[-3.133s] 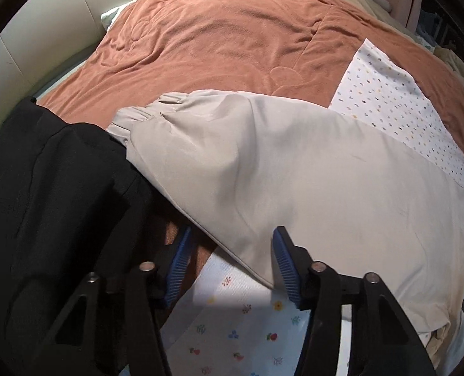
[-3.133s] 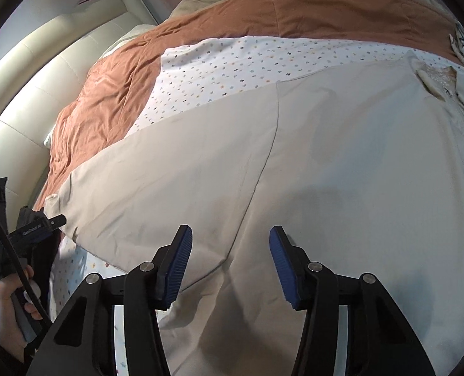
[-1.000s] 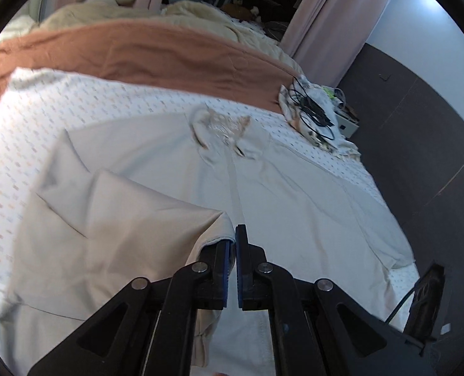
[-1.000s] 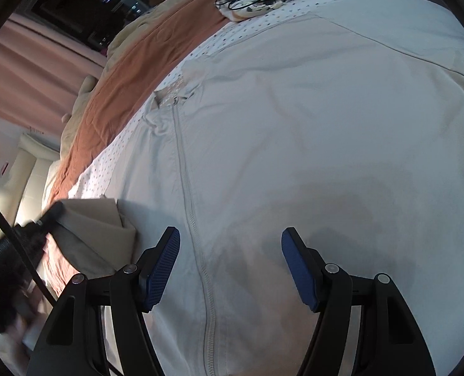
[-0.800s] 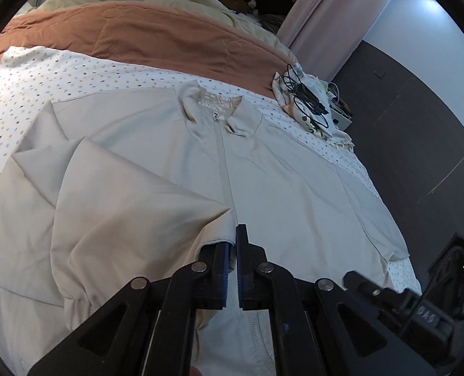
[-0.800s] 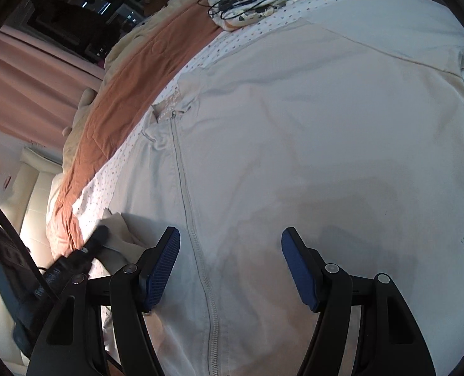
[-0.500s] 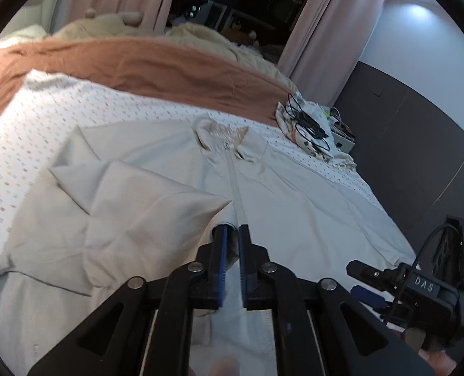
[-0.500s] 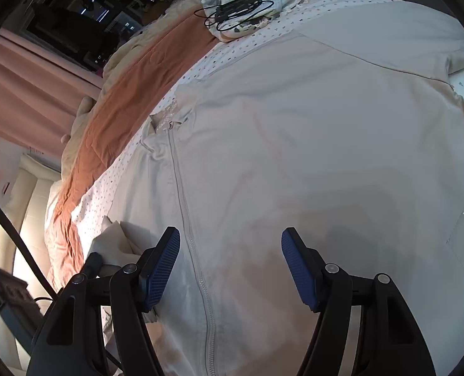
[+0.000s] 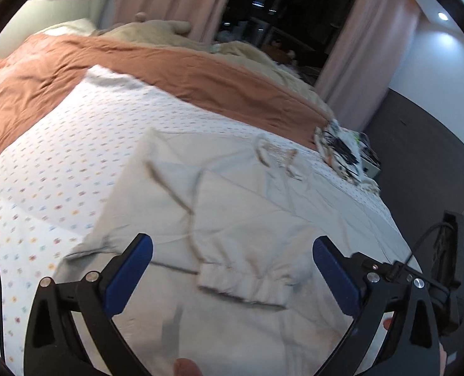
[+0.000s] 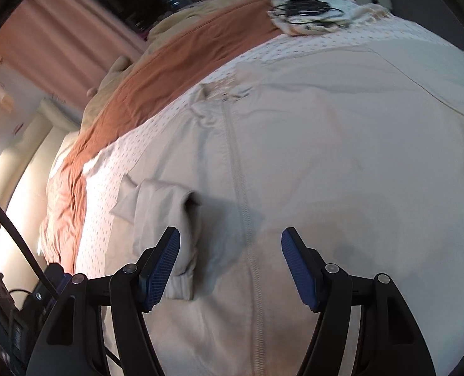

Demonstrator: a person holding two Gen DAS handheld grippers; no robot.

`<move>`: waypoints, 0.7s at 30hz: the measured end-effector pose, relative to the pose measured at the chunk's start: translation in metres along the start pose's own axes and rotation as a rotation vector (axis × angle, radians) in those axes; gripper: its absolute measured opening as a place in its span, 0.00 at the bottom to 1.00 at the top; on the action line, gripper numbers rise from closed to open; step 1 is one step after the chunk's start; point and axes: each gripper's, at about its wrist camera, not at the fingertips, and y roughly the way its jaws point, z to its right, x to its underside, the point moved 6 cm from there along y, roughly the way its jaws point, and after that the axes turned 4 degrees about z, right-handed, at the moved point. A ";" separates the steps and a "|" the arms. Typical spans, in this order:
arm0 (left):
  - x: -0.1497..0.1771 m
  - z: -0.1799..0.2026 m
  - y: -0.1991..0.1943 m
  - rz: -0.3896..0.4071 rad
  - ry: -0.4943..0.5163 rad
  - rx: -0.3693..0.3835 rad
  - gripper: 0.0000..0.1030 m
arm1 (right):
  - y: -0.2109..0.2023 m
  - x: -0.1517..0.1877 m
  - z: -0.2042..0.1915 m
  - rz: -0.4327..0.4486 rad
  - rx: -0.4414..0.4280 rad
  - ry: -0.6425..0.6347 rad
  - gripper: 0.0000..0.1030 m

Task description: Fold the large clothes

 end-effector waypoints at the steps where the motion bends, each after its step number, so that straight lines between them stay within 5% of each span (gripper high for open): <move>1: -0.001 -0.012 -0.001 -0.003 -0.023 -0.024 1.00 | 0.002 0.001 -0.008 0.000 -0.007 -0.039 0.64; 9: -0.011 -0.077 -0.036 0.021 0.006 -0.109 1.00 | 0.031 0.025 -0.060 -0.053 -0.037 -0.284 0.64; 21: -0.014 -0.134 -0.055 -0.005 -0.032 -0.112 1.00 | 0.108 0.069 -0.109 -0.209 0.116 -0.520 0.64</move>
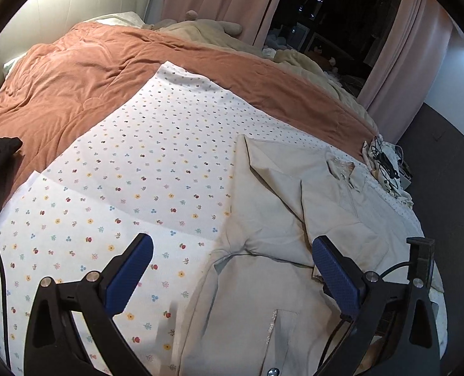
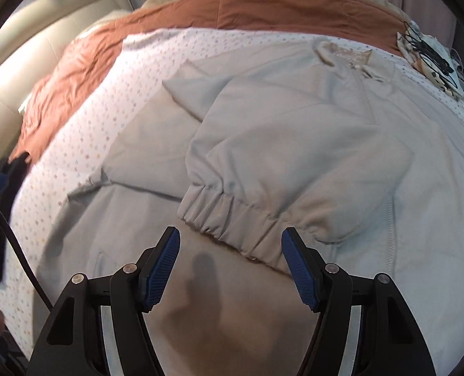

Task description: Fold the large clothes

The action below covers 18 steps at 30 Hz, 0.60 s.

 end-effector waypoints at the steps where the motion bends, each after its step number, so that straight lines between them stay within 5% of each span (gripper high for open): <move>1: 0.001 -0.001 0.001 -0.004 0.005 -0.002 0.99 | 0.005 0.000 -0.003 -0.008 0.025 -0.019 0.64; 7: 0.008 -0.006 0.007 -0.050 0.012 -0.009 0.76 | 0.019 -0.004 -0.017 -0.012 0.120 -0.101 0.64; 9: 0.010 -0.006 0.009 -0.060 0.012 -0.012 0.68 | 0.017 -0.005 -0.013 -0.003 0.130 -0.091 0.50; 10: 0.011 -0.006 0.008 -0.062 0.013 -0.012 0.68 | 0.016 -0.007 -0.010 -0.003 0.133 -0.086 0.30; 13: 0.010 -0.003 0.007 -0.059 0.015 -0.015 0.68 | 0.002 -0.009 0.000 0.027 0.039 -0.003 0.07; 18: 0.010 0.005 0.006 -0.059 0.020 -0.010 0.68 | -0.034 -0.018 0.031 0.136 0.020 0.113 0.02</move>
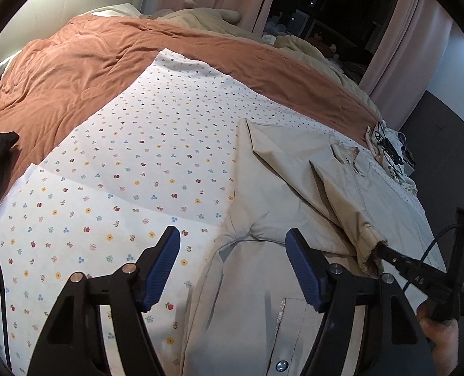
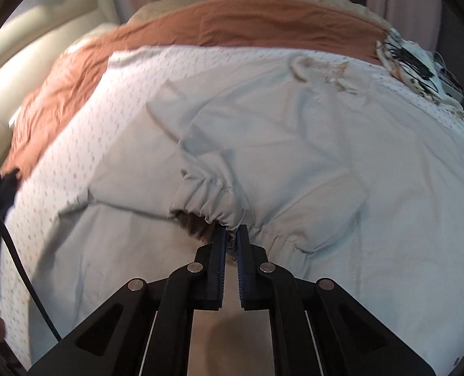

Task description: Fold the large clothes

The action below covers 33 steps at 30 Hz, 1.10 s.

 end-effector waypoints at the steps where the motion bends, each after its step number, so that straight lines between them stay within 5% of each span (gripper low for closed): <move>1: 0.000 0.002 0.000 -0.001 0.002 0.001 0.68 | -0.006 -0.002 0.007 0.018 -0.003 0.025 0.02; 12: 0.001 0.013 0.002 -0.002 0.013 -0.010 0.68 | -0.081 0.005 0.115 0.211 -0.021 0.351 0.02; 24: 0.003 0.017 0.020 -0.020 0.036 -0.079 0.68 | -0.061 -0.011 0.169 0.252 0.015 0.501 0.02; 28: 0.002 0.013 0.029 -0.030 0.026 -0.114 0.68 | -0.049 0.003 0.190 0.213 0.082 0.577 0.02; 33: 0.001 0.011 0.033 -0.023 0.022 -0.135 0.68 | -0.043 0.015 0.207 0.172 0.052 0.693 0.04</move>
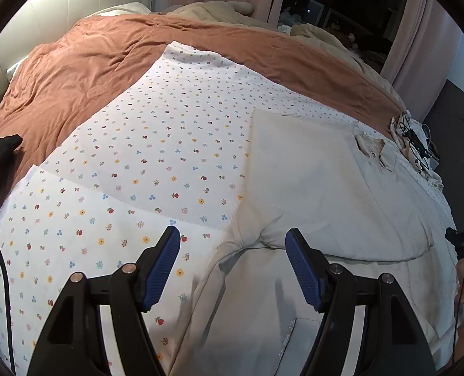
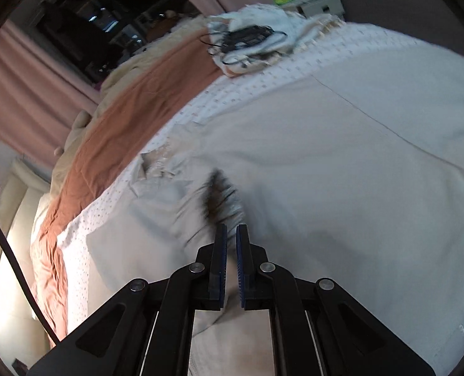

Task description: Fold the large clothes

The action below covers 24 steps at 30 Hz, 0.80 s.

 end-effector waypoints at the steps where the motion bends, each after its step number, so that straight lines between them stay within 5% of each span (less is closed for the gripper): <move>1: 0.000 0.001 0.001 0.001 0.003 -0.003 0.68 | -0.002 0.001 0.002 0.007 -0.009 0.015 0.07; 3: 0.001 0.002 0.002 -0.001 0.013 -0.007 0.68 | -0.004 0.003 0.005 -0.005 -0.014 0.033 0.38; 4: 0.002 0.003 0.003 -0.004 0.018 -0.008 0.68 | -0.004 0.005 0.005 -0.015 -0.034 0.044 0.76; 5: 0.003 0.003 0.005 -0.008 0.024 -0.009 0.68 | -0.005 0.007 0.004 -0.012 -0.072 0.057 0.86; 10: 0.006 -0.002 0.016 -0.032 0.039 -0.034 0.68 | 0.006 0.017 0.002 -0.075 -0.091 0.039 0.86; 13: 0.010 -0.006 0.024 -0.060 0.052 -0.064 0.68 | 0.019 0.015 -0.001 -0.095 -0.025 -0.034 0.84; 16: 0.015 -0.009 0.032 -0.088 0.084 -0.096 0.68 | 0.030 0.011 -0.007 -0.086 0.063 -0.128 0.71; 21: 0.023 -0.013 0.047 -0.140 0.122 -0.142 0.68 | 0.048 0.015 -0.026 -0.097 0.117 -0.239 0.71; 24: 0.026 -0.013 0.052 -0.158 0.133 -0.144 0.68 | 0.060 0.028 -0.029 -0.094 0.198 -0.336 0.42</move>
